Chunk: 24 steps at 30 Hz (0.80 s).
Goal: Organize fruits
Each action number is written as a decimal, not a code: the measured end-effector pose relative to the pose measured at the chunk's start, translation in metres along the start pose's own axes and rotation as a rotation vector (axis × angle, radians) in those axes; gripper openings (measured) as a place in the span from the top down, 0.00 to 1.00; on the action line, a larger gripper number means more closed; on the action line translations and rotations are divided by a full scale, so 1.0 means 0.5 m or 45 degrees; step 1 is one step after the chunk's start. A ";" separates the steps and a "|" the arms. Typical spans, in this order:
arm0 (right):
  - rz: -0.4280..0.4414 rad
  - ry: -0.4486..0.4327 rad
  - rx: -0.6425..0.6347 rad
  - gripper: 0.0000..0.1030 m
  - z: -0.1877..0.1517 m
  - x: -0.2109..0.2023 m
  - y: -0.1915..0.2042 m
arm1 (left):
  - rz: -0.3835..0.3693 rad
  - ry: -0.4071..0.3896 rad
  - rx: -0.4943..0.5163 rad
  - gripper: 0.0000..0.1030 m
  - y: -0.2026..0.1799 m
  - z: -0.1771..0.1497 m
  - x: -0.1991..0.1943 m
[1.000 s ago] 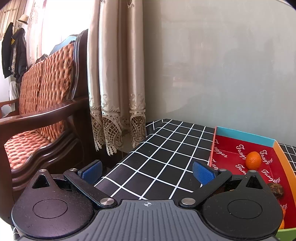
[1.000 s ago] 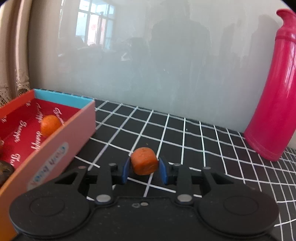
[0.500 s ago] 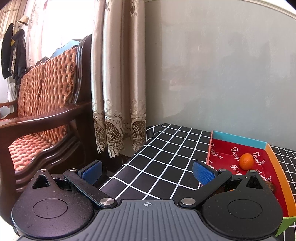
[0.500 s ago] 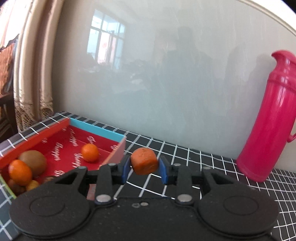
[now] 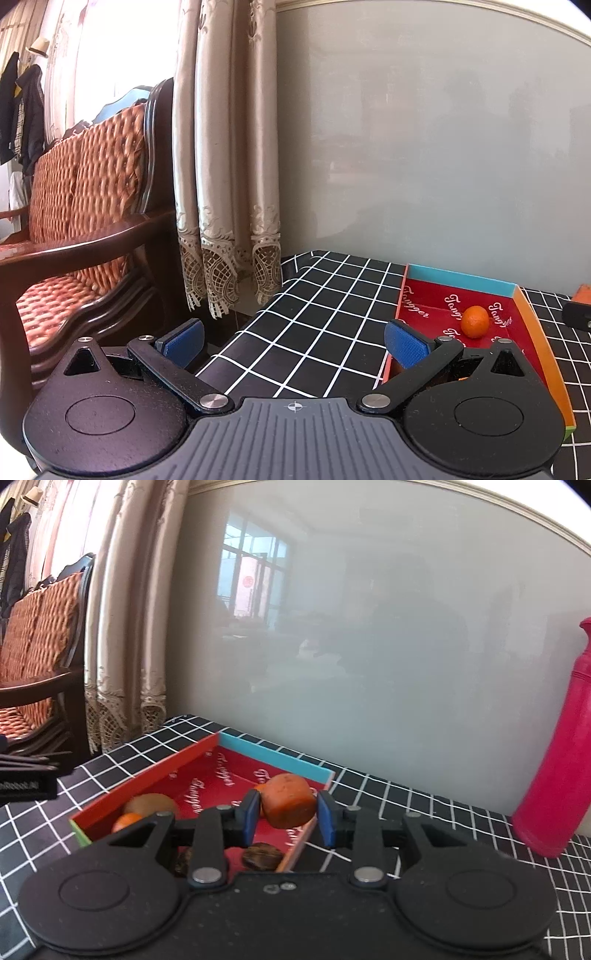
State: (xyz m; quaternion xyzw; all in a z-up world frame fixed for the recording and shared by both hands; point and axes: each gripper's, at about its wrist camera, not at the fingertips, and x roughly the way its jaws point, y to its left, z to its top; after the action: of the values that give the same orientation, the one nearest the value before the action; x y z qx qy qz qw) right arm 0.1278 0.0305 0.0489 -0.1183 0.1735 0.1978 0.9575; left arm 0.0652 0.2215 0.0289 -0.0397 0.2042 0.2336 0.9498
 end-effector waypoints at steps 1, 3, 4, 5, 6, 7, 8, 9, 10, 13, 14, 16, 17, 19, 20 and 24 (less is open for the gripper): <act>0.005 0.005 -0.001 0.70 -0.001 0.001 0.004 | -0.002 0.004 0.005 0.00 0.000 0.000 0.000; 0.012 0.008 0.000 0.70 -0.002 0.004 0.012 | -0.001 0.006 0.006 0.00 0.002 -0.001 0.000; 0.015 0.008 0.000 0.70 -0.001 0.004 0.015 | -0.001 0.008 0.007 0.00 0.003 -0.001 0.001; 0.018 0.009 -0.002 0.70 -0.001 0.002 0.016 | -0.002 0.012 0.009 0.00 0.003 -0.002 0.002; 0.020 0.011 -0.002 0.70 -0.001 0.002 0.019 | -0.001 0.013 0.009 0.00 0.003 -0.003 0.002; 0.023 0.012 -0.002 0.70 -0.002 0.004 0.020 | 0.001 0.012 0.007 0.00 0.003 -0.003 0.002; 0.027 0.016 -0.002 0.70 -0.002 0.006 0.023 | -0.003 0.014 0.006 0.00 0.003 -0.001 0.003; 0.029 0.021 -0.004 0.70 -0.003 0.007 0.025 | -0.005 0.013 0.007 0.00 0.003 -0.001 0.003; 0.031 0.027 -0.006 0.70 -0.004 0.010 0.028 | -0.005 0.011 0.008 0.00 0.002 -0.001 0.002; 0.042 0.065 -0.029 0.68 -0.010 0.019 0.040 | -0.013 0.013 0.014 0.00 -0.003 0.000 0.001; 0.032 0.089 -0.048 0.63 -0.012 0.022 0.043 | -0.015 0.014 0.015 0.00 -0.003 0.000 0.002; -0.001 0.073 -0.044 0.47 -0.017 0.018 0.042 | -0.018 0.018 0.017 0.00 -0.005 0.000 0.002; -0.006 0.059 -0.034 0.30 -0.017 0.014 0.040 | -0.019 0.019 0.019 0.00 -0.004 0.000 0.002; -0.032 0.012 -0.023 0.20 -0.011 0.000 0.033 | -0.019 0.019 0.017 0.00 -0.005 0.001 0.002; -0.043 -0.004 -0.016 0.20 -0.009 -0.005 0.028 | -0.018 0.017 0.014 0.00 -0.005 0.002 0.001; -0.098 -0.035 0.020 0.15 -0.005 -0.014 -0.003 | -0.035 0.017 0.012 0.00 -0.012 0.002 -0.005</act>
State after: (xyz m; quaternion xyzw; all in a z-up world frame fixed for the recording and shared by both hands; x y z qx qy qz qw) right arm 0.1218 0.0261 0.0496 -0.1145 0.1572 0.1610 0.9676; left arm 0.0663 0.2153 0.0305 -0.0397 0.2111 0.2193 0.9517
